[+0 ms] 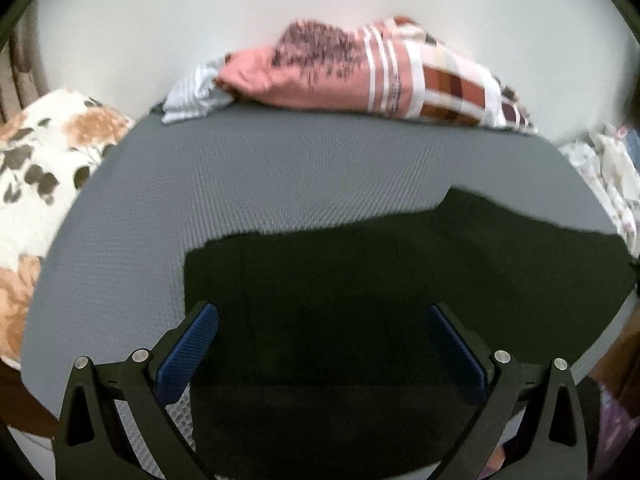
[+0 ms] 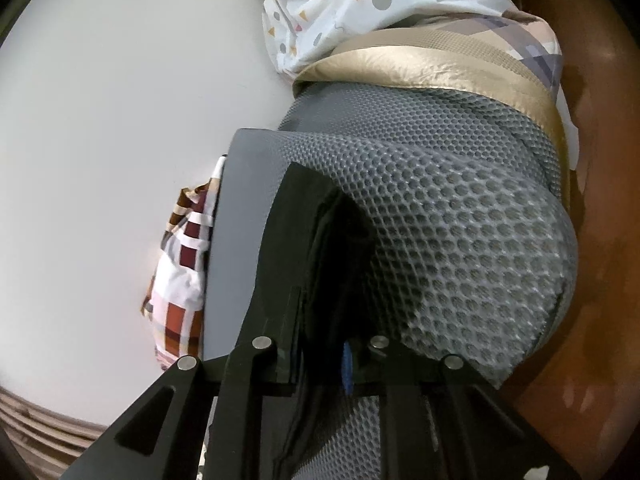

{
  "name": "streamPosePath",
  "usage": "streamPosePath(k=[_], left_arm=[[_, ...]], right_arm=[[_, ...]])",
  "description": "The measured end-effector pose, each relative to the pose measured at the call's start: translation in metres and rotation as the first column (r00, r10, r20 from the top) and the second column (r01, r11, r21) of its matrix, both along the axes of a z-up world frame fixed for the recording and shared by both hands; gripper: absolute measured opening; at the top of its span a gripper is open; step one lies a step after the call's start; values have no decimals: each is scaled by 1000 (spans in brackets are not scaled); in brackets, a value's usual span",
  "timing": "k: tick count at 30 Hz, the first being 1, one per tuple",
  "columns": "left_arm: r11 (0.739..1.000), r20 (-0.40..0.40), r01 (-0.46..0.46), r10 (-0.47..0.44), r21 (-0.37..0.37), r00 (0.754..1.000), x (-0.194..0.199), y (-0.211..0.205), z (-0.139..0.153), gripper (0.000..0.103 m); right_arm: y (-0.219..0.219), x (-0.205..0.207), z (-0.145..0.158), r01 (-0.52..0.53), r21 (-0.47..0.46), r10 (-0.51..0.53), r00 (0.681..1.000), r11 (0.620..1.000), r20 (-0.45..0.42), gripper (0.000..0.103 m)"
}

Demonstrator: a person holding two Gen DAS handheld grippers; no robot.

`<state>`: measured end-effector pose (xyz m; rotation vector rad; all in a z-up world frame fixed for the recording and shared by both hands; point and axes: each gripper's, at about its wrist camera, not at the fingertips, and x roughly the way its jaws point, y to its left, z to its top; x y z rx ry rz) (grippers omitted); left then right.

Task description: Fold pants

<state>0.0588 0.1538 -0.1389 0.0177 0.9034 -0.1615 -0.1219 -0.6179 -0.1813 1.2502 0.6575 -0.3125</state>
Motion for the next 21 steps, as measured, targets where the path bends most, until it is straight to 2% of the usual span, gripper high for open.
streamPosePath(k=[6,10,13,17,21], left_arm=[[995,25,-46,49,-90,998,-15,-5,21,102],[996,80,-54,60,-65,995,-25,-6,27,102],[999,111,-29,30,-16,993,-29,-12,29,102],[1000,100,9,-9,2,995,-31,-21,24,102],[1000,91,20,-19,-13,996,-31,-24,23,102]], right_arm=[[10,18,17,-19,-113,7,995,993,-99,12],[34,30,50,-53,-164,47,998,985,-39,12],[73,51,82,-139,-222,145,989,965,11,12],[136,82,107,-279,-258,301,953,925,46,12],[213,104,111,-424,-275,452,891,863,45,12]])
